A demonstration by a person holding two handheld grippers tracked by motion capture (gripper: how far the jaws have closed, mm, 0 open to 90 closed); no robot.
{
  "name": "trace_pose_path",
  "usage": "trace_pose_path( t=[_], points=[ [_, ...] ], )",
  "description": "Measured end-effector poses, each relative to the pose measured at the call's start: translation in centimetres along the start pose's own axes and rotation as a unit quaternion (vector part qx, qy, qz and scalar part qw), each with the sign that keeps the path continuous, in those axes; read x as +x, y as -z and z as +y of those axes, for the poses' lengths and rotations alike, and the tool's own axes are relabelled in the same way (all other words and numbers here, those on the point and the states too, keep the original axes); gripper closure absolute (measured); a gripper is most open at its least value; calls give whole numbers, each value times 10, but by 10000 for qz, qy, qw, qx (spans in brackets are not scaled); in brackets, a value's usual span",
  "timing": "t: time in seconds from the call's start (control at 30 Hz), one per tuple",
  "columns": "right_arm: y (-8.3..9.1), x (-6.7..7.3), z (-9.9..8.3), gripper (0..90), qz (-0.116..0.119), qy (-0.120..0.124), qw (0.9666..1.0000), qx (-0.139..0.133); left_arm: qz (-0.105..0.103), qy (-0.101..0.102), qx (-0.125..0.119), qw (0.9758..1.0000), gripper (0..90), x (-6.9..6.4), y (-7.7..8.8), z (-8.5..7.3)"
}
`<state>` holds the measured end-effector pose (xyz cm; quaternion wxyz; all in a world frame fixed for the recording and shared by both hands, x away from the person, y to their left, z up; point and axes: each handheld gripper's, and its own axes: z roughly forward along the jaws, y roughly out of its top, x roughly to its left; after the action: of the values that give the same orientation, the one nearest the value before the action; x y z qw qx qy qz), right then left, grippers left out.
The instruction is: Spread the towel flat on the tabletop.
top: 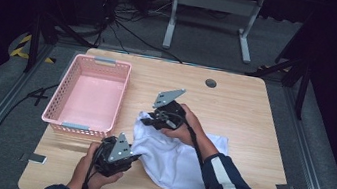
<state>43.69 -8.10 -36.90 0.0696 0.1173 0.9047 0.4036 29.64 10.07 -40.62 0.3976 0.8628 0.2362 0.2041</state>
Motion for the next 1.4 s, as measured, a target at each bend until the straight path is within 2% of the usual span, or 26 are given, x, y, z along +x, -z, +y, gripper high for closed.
trace_pose_path(
  t=[0.07,0.1,0.13,0.17,0.23,0.3,0.33,0.47,0.5,0.63,0.67,0.7,0.73,0.77,0.83,0.93,0.97,1.0,1.03,1.1,1.13,1.17,1.2,1.27,1.33,1.4],
  points=[
    [15,-3,-5,772,-4,-42,9999,-108,83,-241,-14,9997,688,-8,-4,14],
    [15,-3,-5,772,-4,-42,9999,-108,83,-241,-14,9997,688,-8,-4,14],
    [33,-8,-14,771,-15,-98,9997,-245,15,-474,-27,9989,686,-16,-9,28],
    [39,-9,-17,770,-3,-118,9995,-286,-7,-560,-39,9984,683,-20,-12,35],
    [54,-13,-28,766,-14,-164,9992,-357,-173,-705,-26,9974,683,-27,-21,48],
    [63,-14,-36,763,-44,-213,9990,-393,-192,-752,-9,9970,677,-31,-24,53],
    [77,-17,-49,762,-74,-296,9983,-492,-241,-938,-9,9953,676,-40,-34,64],
    [94,-19,-66,759,-126,-379,9975,-588,-372,-1140,30,9928,666,-50,-47,77],
    [108,-22,-85,755,-215,-483,9968,-594,-460,-1279,88,9907,660,-61,-59,86],
    [125,-26,-117,723,-365,-721,9949,-597,-667,-1294,107,9893,618,-72,-79,95],
    [125,-26,-117,723,-365,-721,9949,-597,-794,-1318,93,9881,618,-76,-88,98],
    [135,-28,-137,642,-555,-865,9931,-567,-886,-1311,112,9873,525,-81,-93,100],
    [138,-29,-143,614,-611,-935,9923,-542,-1138,-1265,3,9854,481,-87,-98,101],
    [138,-29,-143,614,-611,-935,9923,-542,-1138,-1265,3,9854,416,-87,-98,101],
    [150,-32,-164,555,-776,-1134,9892,-501,-1330,-1268,-57,9830,397,-87,-94,99],
    [163,-33,-185,493,-1025,-1331,9853,-314,-1539,-1059,-299,9819,335,-78,-78,91],
    [166,-32,-190,477,-1106,-1380,9839,-260,-1713,-943,-401,9799,321,-72,-71,86],
    [170,-30,-194,446,-1192,-1382,9831,-160,-1658,-897,-396,9813,319,-69,-67,82],
    [174,-28,-196,423,-1313,-1391,9815,-83,-1531,-982,-362,9827,313,-66,-63,79],
    [181,-25,-200,407,-1425,-1428,9794,-21,-1596,-955,-216,9823,337,-62,-63,70],
    [185,-23,-201,383,-1487,-1438,9784,61,-1596,-877,-95,9832,333,-62,-65,65],
    [189,-22,-202,387,-1514,-1461,9776,70,-1579,-958,-44,9828,336,-61,-69,61],
    [193,-20,-203,389,-1593,-1522,9754,74,-1735,-931,23,9804,368,-63,-71,57],
    [200,-15,-202,406,-1807,-1527,9716,36,-1786,-962,46,9792,373,-67,-73,49],
    [206,-8,-197,450,-2038,-1660,9648,-69,-1983,-896,71,9760,371,-69,-75,46],
    [208,2,-189,458,-1998,-1480,9683,-250,-1865,-1001,229,9771,365,-74,-78,43]
  ],
)
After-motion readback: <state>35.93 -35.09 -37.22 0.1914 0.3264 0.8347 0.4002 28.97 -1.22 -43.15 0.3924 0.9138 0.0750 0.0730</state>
